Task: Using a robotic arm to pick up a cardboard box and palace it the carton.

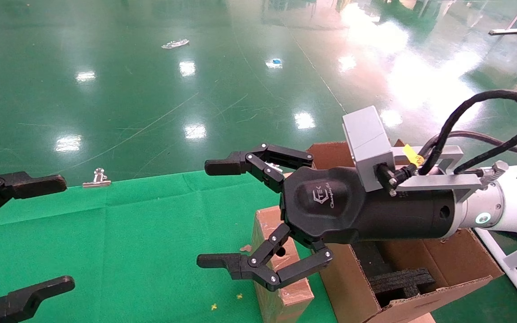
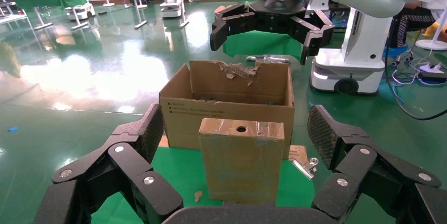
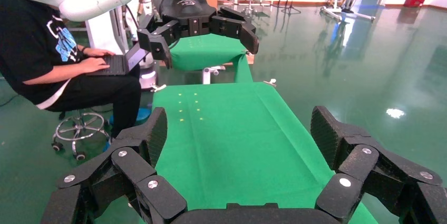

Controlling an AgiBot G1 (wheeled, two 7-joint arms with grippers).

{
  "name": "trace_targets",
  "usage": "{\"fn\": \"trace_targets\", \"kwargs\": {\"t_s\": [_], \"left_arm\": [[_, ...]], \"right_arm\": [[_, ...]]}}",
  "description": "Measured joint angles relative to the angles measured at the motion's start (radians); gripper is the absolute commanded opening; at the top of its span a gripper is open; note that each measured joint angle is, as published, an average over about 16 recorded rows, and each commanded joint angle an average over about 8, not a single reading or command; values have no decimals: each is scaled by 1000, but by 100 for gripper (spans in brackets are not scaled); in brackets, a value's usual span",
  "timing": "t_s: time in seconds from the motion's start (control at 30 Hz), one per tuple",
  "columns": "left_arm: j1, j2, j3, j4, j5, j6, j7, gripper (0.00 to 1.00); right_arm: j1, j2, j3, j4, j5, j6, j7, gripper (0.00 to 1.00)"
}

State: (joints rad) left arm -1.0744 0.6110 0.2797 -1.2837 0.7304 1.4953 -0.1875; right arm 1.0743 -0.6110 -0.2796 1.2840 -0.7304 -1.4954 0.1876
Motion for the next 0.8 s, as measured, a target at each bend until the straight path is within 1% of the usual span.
{"fn": "trace_targets", "kwargs": {"t_s": [0.3, 0.43, 0.63, 0.8], "left_arm": [[0, 0, 0, 0, 0, 0, 0, 100], [0, 0, 0, 1, 0, 0, 0, 100], [-1, 0, 1, 1, 0, 0, 1, 100], [-1, 0, 1, 1, -1, 0, 1, 100]], "right_arm": [[3, -1, -6, 7, -11, -3, -2, 100], [17, 0, -24, 22, -54, -9, -4, 100], [72, -12, -95, 48, -178, -30, 22, 100], [161, -34, -206, 66, -338, -54, 62, 100]]}}
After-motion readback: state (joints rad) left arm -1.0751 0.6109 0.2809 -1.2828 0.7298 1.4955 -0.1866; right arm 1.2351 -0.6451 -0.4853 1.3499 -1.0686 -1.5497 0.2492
